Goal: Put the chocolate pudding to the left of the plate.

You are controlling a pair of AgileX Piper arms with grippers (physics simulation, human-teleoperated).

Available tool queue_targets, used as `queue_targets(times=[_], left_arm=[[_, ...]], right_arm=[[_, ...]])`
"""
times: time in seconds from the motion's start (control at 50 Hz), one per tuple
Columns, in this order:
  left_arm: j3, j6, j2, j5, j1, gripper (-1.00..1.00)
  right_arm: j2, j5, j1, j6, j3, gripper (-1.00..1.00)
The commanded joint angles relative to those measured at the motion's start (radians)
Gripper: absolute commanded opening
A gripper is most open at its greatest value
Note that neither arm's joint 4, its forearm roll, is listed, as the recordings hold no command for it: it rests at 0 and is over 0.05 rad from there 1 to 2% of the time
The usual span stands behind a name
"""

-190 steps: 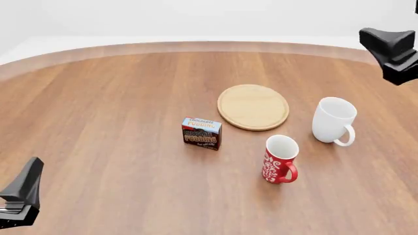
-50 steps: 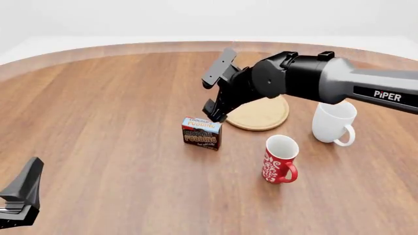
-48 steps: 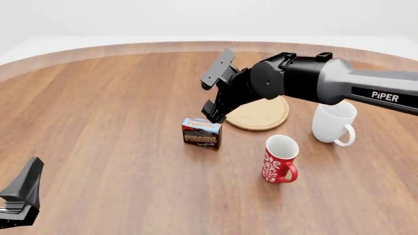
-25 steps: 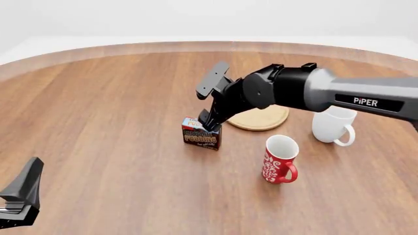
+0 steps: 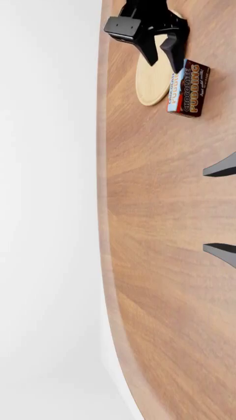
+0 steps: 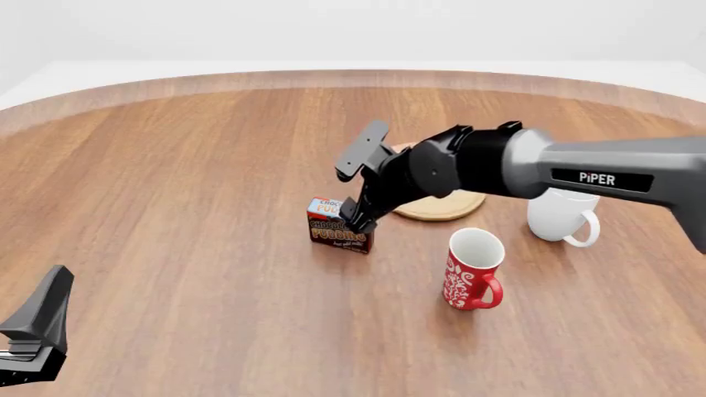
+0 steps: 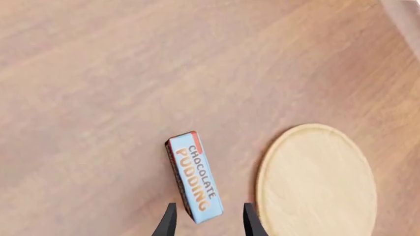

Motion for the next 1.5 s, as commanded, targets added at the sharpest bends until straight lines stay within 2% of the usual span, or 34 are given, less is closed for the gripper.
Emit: queue_targets(times=[0.02, 0.04, 0.06, 0.98, 1.0, 1.12, 1.16, 1.26, 1.5], left_arm=[[0.0, 0.0, 0.0, 0.0, 0.0, 1.0], [0.0, 0.0, 0.0, 0.0, 0.0, 1.0], [0.0, 0.0, 0.0, 0.0, 0.0, 1.0], [0.0, 0.0, 0.0, 0.0, 0.0, 1.0], [0.0, 0.0, 0.0, 0.0, 0.0, 1.0], [0.0, 0.0, 0.0, 0.0, 0.0, 1.0], [0.0, 0.0, 0.0, 0.0, 0.0, 1.0], [0.0, 0.0, 0.0, 0.0, 0.0, 1.0], [0.0, 0.0, 0.0, 0.0, 0.0, 1.0]], right_arm=[[0.036, -0.009, -0.007, 0.004, -0.012, 1.0], [0.041, -0.01, -0.01, 0.001, -0.014, 1.0], [0.096, -0.038, 0.001, 0.022, -0.013, 1.0], [0.173, -0.051, -0.013, 0.011, -0.049, 1.0], [0.17, -0.054, -0.012, 0.013, -0.046, -1.0], [0.145, -0.069, 0.0, 0.025, -0.024, -1.0], [0.138, -0.088, -0.02, 0.011, -0.033, -1.0], [0.076, -0.095, 0.002, 0.033, 0.01, -1.0], [-0.062, -0.056, -0.016, 0.019, 0.043, -1.0]])
